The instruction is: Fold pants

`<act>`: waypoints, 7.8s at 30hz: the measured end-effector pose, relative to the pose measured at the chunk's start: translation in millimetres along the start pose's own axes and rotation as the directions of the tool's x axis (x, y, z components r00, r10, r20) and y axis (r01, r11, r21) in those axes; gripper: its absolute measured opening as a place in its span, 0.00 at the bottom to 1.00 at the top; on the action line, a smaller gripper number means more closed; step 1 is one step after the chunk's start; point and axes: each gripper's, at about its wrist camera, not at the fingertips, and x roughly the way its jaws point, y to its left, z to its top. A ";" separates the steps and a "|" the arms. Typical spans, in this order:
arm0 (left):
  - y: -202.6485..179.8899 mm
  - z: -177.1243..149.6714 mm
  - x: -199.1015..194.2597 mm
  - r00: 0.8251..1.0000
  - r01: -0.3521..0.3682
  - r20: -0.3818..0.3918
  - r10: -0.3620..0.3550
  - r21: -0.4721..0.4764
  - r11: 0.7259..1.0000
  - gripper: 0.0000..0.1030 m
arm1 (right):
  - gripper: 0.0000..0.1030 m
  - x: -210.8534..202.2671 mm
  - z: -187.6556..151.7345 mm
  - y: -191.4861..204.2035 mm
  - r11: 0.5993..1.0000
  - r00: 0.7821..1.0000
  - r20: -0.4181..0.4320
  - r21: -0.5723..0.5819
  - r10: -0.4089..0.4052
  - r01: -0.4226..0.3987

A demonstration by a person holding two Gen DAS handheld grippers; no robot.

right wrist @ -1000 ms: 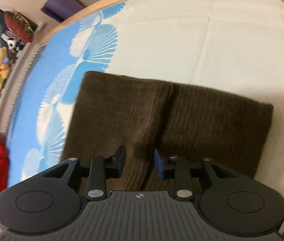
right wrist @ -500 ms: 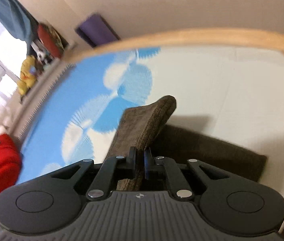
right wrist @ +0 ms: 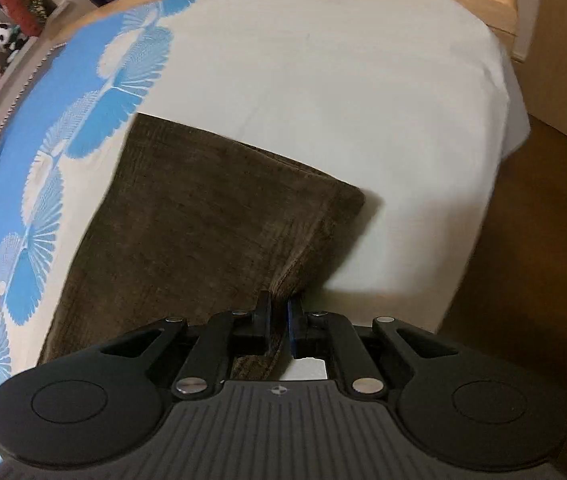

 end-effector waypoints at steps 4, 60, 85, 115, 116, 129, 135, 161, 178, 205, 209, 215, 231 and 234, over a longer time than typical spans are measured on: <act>8.8 2.1 -19.2 0.994 -0.050 0.092 0.053 -0.029 0.998 0.40 | 0.16 -1.1 -2.8 14.8 0.986 0.986 -0.005 -0.033 -0.164 0.164; -122.8 66.6 42.5 0.986 0.073 0.145 -0.087 0.096 0.993 0.11 | 0.49 51.8 -307.9 439.9 0.294 0.946 -0.319 -0.899 0.064 -0.324; -236.6 88.9 79.2 0.978 0.101 0.151 -0.147 0.276 0.956 0.15 | 0.49 -75.9 -106.2 245.4 0.670 0.947 0.009 -0.710 0.321 -0.220; -318.2 47.6 79.2 0.936 -0.076 0.342 -0.081 0.423 0.903 0.05 | 0.49 -55.0 -0.7 -32.5 0.986 0.983 0.177 0.155 0.037 -0.065; -315.6 48.1 64.5 0.940 -0.030 0.320 -0.114 0.413 0.910 0.05 | 0.49 -49.5 -0.4 -37.2 0.983 0.986 0.165 0.169 0.038 -0.066; -279.5 -98.3 -19.4 0.909 -0.030 0.368 -0.195 0.525 0.850 0.19 | 0.49 16.5 4.4 -58.1 0.973 0.981 0.098 0.145 0.168 -0.181; -292.4 -117.2 -19.4 0.854 -0.109 0.459 -0.244 0.618 0.779 0.19 | 0.49 26.1 6.8 -62.6 0.935 0.976 0.137 0.292 0.168 -0.202; -164.3 -87.1 -45.4 0.852 -0.037 0.505 -0.138 0.322 0.946 0.20 | 0.13 -152.4 -220.0 244.6 0.505 0.722 0.349 -0.863 0.597 -0.001; -91.5 -97.9 -5.3 0.884 0.015 0.449 -0.130 0.250 0.968 0.20 | 0.62 -76.0 -435.6 268.1 -0.063 0.869 -0.240 -0.970 0.433 -0.236; -127.6 -97.1 8.7 0.884 0.061 0.431 -0.180 0.274 0.960 0.22 | 0.36 -100.4 -444.2 242.6 -0.034 0.851 -0.297 -0.949 0.433 -0.315; -154.9 -107.9 8.2 0.877 0.110 0.400 -0.265 0.370 0.922 0.23 | 0.51 -119.7 -382.4 237.3 0.127 0.833 -0.235 -0.932 0.502 -0.339; -199.5 -126.5 11.4 0.872 0.158 0.349 -0.342 0.462 0.873 0.23 | 0.64 -96.7 -280.8 200.5 0.527 0.929 0.002 -0.824 0.370 -0.208; -226.5 -130.7 33.8 0.899 0.120 0.316 -0.303 0.488 0.865 0.37 | 0.73 -16.8 -238.2 123.1 0.853 0.968 -0.127 -0.457 0.217 -0.251; -225.5 -135.3 30.7 0.891 0.131 0.321 -0.322 0.498 0.857 0.37 | 0.67 -13.8 -241.9 129.0 0.836 0.966 -0.135 -0.483 0.221 -0.259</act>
